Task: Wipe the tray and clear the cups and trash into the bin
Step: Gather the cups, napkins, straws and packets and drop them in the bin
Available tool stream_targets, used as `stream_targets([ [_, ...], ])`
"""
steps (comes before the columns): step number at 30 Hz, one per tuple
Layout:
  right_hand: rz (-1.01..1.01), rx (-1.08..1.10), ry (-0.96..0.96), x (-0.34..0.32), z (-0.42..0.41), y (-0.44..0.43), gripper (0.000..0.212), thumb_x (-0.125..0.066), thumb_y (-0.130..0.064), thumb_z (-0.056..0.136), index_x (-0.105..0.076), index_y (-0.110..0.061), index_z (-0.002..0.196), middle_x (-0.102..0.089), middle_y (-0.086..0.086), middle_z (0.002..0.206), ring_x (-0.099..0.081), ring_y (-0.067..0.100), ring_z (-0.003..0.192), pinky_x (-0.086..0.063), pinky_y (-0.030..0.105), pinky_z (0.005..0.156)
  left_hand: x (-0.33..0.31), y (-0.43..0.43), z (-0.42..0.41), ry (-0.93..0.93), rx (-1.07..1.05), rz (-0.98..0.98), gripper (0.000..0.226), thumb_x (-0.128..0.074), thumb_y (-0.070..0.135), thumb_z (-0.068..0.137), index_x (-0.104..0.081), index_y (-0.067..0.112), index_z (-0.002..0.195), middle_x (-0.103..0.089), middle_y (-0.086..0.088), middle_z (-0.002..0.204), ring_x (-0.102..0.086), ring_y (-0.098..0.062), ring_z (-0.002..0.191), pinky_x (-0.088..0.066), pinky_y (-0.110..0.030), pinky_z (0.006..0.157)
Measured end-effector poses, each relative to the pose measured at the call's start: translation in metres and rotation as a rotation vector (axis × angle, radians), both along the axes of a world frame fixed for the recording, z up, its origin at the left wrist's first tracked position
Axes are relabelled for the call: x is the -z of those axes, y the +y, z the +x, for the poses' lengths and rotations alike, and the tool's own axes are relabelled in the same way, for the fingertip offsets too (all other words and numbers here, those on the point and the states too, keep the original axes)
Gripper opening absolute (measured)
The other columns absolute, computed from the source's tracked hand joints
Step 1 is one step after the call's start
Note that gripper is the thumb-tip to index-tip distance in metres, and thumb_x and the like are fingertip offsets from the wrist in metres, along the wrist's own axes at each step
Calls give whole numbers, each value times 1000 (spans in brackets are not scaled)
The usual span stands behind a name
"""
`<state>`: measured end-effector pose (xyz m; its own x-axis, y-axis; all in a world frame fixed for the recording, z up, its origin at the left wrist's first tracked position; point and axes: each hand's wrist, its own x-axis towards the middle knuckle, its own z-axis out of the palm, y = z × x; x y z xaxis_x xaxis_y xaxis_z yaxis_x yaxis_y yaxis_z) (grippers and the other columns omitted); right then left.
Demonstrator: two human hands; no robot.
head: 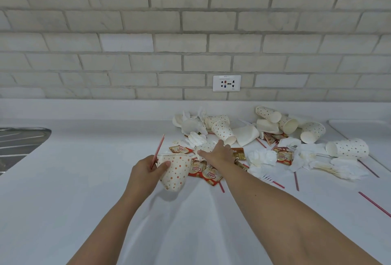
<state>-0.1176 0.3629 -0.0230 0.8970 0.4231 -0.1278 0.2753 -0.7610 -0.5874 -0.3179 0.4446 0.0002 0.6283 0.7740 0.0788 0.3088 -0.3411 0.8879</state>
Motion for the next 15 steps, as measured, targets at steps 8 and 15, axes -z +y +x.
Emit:
stream_targets([
  [8,-11,14,-10,-1,2,8,66,-58,-28,83,-30,-13,140,-33,12,139,-38,31,127,-42,43,101,-8,-2,-5,-8,-20,-14,38,-63,25,87,-39,14,59,-35,-1,58,-35,-18,59,-28,-27,55],
  [15,-201,-181,-124,-1,-7,30,84,-51,-68,79,-14,-35,146,-15,16,150,-28,39,134,-29,50,106,-13,-5,-7,-21,-41,-25,42,-63,23,87,-36,18,55,-35,-1,57,-34,-17,56,-28,-25,53],
])
